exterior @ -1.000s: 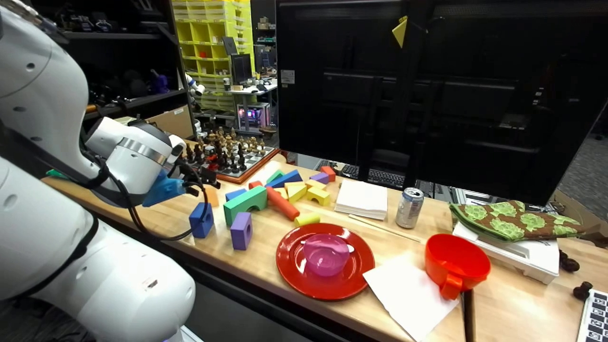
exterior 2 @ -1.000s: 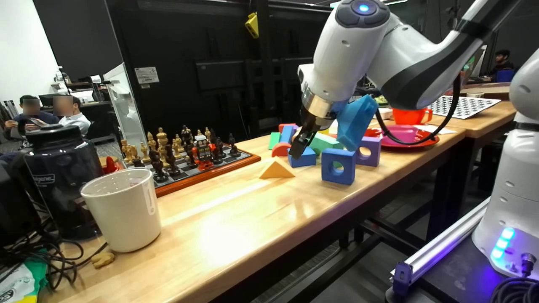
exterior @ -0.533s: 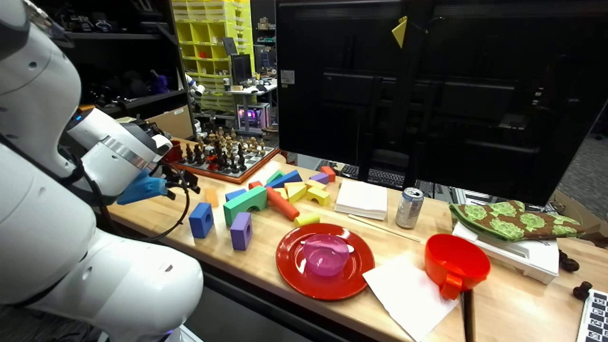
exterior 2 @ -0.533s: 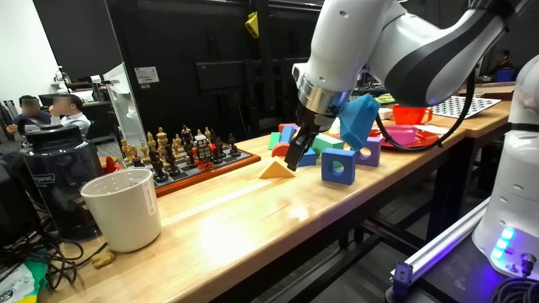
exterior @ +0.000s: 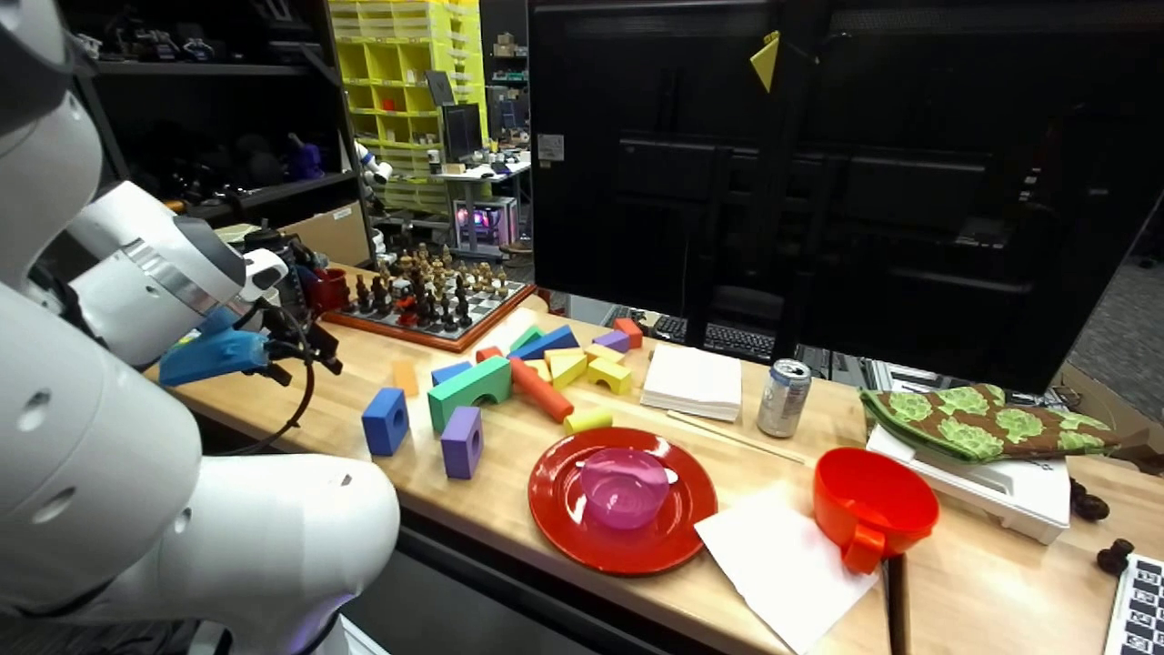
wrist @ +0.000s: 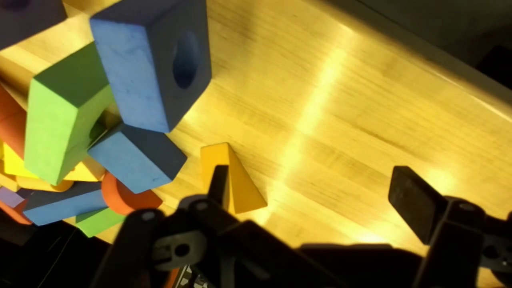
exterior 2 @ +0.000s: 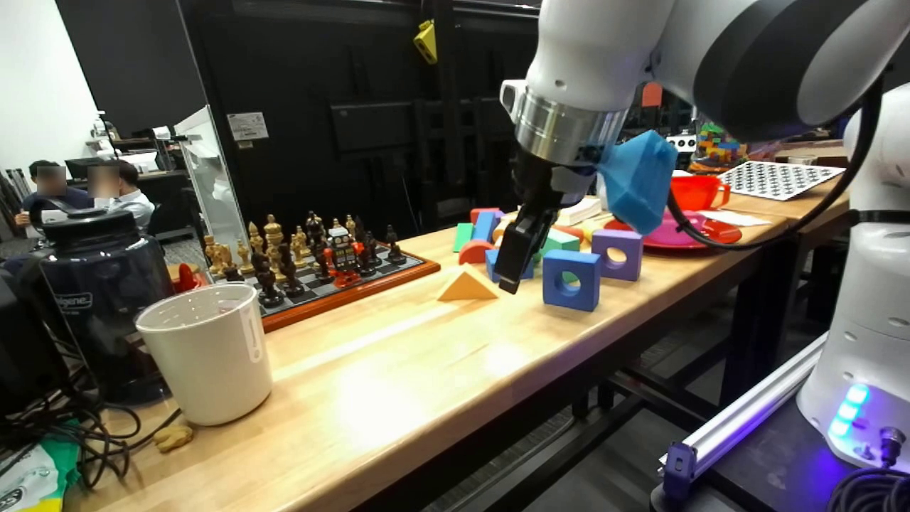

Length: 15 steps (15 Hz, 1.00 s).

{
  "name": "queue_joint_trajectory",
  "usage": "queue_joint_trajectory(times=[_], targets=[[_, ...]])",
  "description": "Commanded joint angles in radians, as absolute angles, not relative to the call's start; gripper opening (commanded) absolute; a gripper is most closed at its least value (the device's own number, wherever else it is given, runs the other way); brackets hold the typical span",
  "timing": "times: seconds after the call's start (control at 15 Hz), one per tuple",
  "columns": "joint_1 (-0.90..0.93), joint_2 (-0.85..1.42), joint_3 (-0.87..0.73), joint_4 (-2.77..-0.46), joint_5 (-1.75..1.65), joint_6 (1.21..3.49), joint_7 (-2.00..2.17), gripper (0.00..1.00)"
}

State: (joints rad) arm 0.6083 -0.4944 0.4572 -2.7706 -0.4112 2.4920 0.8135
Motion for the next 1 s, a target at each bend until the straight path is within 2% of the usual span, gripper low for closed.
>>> queue_joint_trajectory(times=[0.0,0.27,0.33,0.47,0.73,0.93], targets=[[0.740,-0.626,0.362,-2.797,-0.313,2.325,0.696,1.00],[0.790,-0.711,0.297,-2.784,-0.306,2.135,0.680,1.00],[0.707,-0.665,0.386,-2.772,-0.258,2.196,0.661,1.00],[0.779,-0.686,0.307,-2.774,-0.310,2.153,0.696,1.00],[0.779,-0.697,0.305,-2.778,-0.310,2.150,0.696,1.00],[0.749,-0.660,0.294,-2.743,-0.082,2.135,0.455,1.00]])
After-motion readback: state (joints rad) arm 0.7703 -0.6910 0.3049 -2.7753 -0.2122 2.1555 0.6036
